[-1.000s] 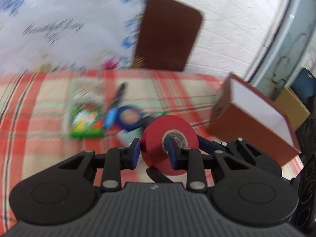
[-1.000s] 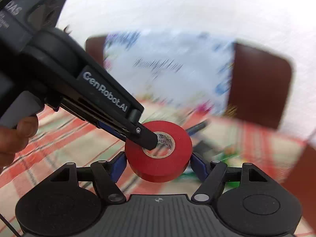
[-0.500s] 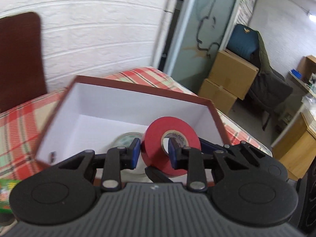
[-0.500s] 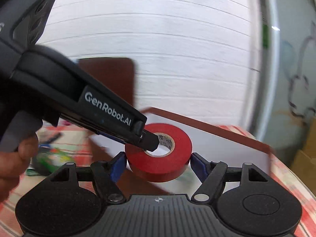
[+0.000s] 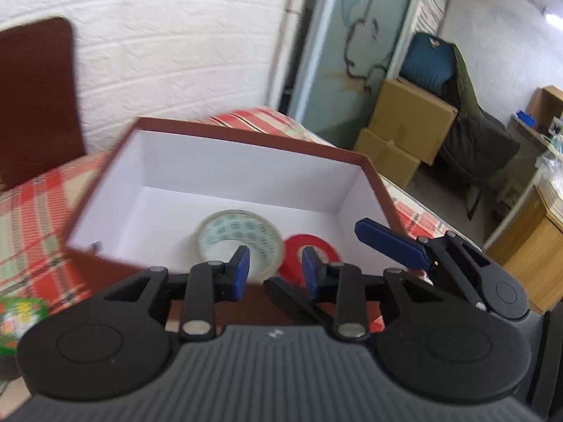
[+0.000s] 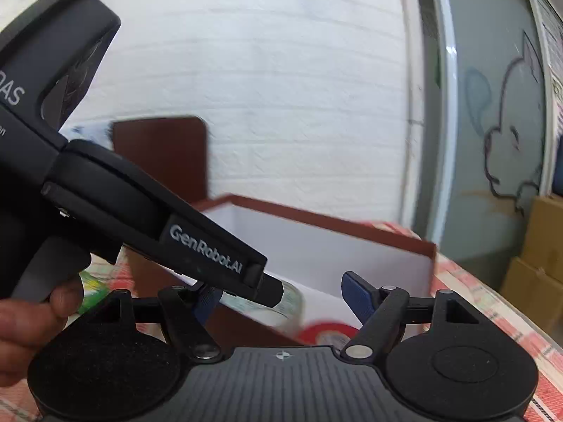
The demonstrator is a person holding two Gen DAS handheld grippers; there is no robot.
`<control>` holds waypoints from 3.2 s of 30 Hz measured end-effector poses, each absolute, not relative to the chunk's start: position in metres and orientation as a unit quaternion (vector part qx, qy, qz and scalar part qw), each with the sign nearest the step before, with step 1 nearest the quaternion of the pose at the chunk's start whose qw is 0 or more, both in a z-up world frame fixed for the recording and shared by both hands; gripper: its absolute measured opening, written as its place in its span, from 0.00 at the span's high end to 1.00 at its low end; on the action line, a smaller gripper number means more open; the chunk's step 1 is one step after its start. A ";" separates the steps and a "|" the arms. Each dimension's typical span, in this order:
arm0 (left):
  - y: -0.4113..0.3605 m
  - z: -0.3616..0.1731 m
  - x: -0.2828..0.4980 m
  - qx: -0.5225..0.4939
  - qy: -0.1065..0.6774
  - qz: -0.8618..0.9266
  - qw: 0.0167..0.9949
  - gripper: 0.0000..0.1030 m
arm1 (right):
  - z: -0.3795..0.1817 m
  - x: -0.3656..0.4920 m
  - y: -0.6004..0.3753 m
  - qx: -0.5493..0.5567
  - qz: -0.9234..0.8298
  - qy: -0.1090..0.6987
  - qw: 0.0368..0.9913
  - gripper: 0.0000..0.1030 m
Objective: Organize objects
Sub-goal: 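Carry the red tape roll into the brown box and release it, then grasp the black tape roll with the left tool, then carry the black tape roll into the brown box and release it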
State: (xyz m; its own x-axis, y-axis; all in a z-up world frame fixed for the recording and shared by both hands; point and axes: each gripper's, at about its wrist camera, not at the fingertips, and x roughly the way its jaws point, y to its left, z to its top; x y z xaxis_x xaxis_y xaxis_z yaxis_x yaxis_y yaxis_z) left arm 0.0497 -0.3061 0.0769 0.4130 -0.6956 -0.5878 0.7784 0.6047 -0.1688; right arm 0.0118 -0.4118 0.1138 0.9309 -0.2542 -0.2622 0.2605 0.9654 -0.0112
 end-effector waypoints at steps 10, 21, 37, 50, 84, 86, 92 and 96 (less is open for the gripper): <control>-0.126 0.047 0.064 0.016 0.353 -0.229 0.907 0.66 | 0.091 0.039 -0.302 -0.028 0.045 0.172 0.984 0.29; 0.019 0.022 0.060 -0.087 0.398 -0.072 0.910 0.66 | 0.067 0.123 -0.276 -0.077 0.155 0.236 0.956 0.37; 0.033 0.015 0.046 -0.116 0.393 -0.105 0.906 0.63 | 0.055 0.120 -0.261 -0.174 0.178 0.261 0.933 0.71; -0.054 0.019 0.047 -0.041 0.412 -0.201 0.888 0.47 | 0.056 0.042 -0.285 -0.157 0.185 0.263 0.934 0.26; -0.305 0.075 0.132 0.086 0.347 -0.341 0.870 0.70 | 0.105 0.127 -0.456 -0.019 -0.054 0.179 0.982 0.28; -0.296 0.079 0.123 0.079 0.339 -0.345 0.872 0.70 | 0.105 0.121 -0.453 -0.019 -0.055 0.171 0.984 0.29; -0.236 0.095 0.099 0.040 0.306 -0.329 0.892 0.70 | 0.104 0.079 -0.430 -0.004 -0.049 0.114 0.992 0.29; -0.176 0.093 0.097 0.007 0.314 -0.281 0.907 0.70 | 0.103 0.059 -0.401 -0.016 -0.013 0.077 0.997 0.29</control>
State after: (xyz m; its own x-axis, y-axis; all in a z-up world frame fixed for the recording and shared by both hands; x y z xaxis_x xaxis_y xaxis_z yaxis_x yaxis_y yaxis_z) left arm 0.0966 -0.1759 0.0930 0.6460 -0.5045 -0.5729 0.5137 0.8424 -0.1626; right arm 0.0595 -0.4012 0.1030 0.9879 -0.0291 -0.1522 0.0241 0.9991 -0.0344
